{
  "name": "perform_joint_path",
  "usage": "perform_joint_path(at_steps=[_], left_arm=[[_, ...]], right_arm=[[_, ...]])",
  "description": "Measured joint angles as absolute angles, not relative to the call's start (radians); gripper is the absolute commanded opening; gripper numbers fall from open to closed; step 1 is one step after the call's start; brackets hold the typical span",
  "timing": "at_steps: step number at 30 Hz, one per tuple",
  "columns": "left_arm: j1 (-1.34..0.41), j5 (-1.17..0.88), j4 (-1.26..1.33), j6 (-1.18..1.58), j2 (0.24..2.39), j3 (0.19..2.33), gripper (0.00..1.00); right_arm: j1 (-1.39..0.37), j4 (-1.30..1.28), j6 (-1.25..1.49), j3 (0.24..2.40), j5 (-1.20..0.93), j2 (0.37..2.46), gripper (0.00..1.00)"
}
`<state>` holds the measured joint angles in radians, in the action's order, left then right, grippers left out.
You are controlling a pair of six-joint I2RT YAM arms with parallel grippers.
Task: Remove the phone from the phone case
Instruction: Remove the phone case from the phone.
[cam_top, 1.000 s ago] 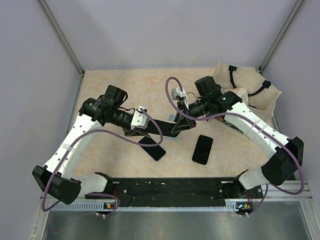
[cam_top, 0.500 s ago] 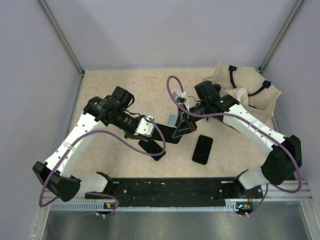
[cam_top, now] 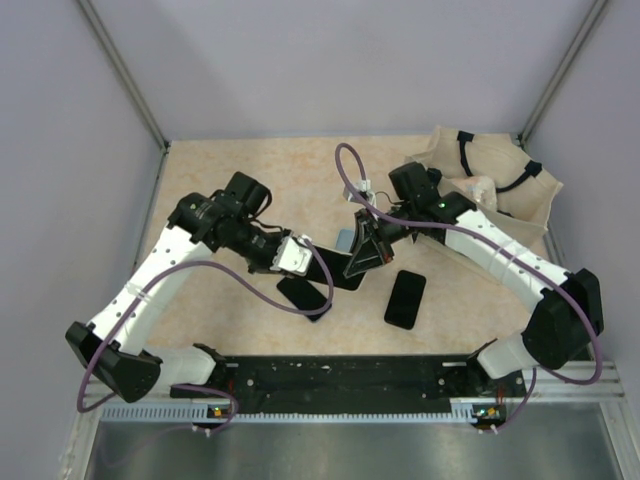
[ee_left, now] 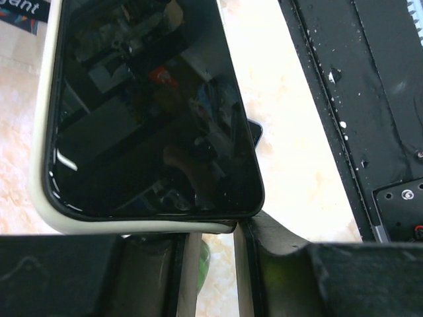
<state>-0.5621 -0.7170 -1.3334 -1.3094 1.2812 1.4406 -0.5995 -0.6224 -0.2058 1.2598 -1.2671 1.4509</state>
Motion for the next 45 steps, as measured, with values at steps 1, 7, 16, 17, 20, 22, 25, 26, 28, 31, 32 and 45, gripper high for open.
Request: perform_joint_path(at_steps=[1, 7, 16, 17, 20, 22, 25, 26, 28, 31, 32, 45], left_arm=[[-0.562, -0.710, -1.331, -1.303, 1.281, 1.441, 0.00], [-0.569, -0.618, -1.281, -1.198, 1.281, 1.439, 0.00], [-0.570, -0.558, -1.232, -1.084, 1.278, 1.403, 0.27], [-0.570, -0.556, -1.223, -1.074, 1.275, 1.398, 0.30], [-0.567, -0.557, -1.203, -1.051, 1.264, 1.391, 0.41], [-0.560, -0.566, -1.187, -1.036, 1.252, 1.389, 0.53], [-0.552, -0.617, -1.150, -1.017, 1.241, 1.386, 0.64], [-0.542, -0.644, -1.130, -1.010, 1.239, 1.386, 0.65], [-0.511, -0.691, -1.110, -0.999, 1.233, 1.386, 0.67], [-0.425, -0.763, -1.105, -0.980, 1.216, 1.386, 0.69], [-0.391, -0.790, -1.104, -0.969, 1.206, 1.386, 0.70], [-0.314, -1.035, -0.704, -0.312, 1.137, 1.314, 0.68]], right_arm=[[-0.599, -0.614, -0.201, 1.255, -1.269, 1.451, 0.00], [-0.599, -0.568, -0.165, 1.243, -1.268, 1.451, 0.00], [-0.594, -0.550, -0.155, 1.223, -1.235, 1.447, 0.00], [-0.592, -0.549, -0.156, 1.223, -1.232, 1.446, 0.00], [-0.586, -0.550, -0.161, 1.222, -1.217, 1.436, 0.00], [-0.585, -0.550, -0.168, 1.222, -1.201, 1.429, 0.00], [-0.587, -0.531, -0.183, 1.223, -1.186, 1.422, 0.00], [-0.589, -0.526, -0.189, 1.223, -1.180, 1.421, 0.00], [-0.594, -0.520, -0.205, 1.223, -1.168, 1.420, 0.00], [-0.595, -0.517, -0.228, 1.224, -1.136, 1.416, 0.00], [-0.595, -0.517, -0.235, 1.224, -1.125, 1.413, 0.00], [-0.619, -0.552, -0.304, 1.225, -1.009, 1.394, 0.00]])
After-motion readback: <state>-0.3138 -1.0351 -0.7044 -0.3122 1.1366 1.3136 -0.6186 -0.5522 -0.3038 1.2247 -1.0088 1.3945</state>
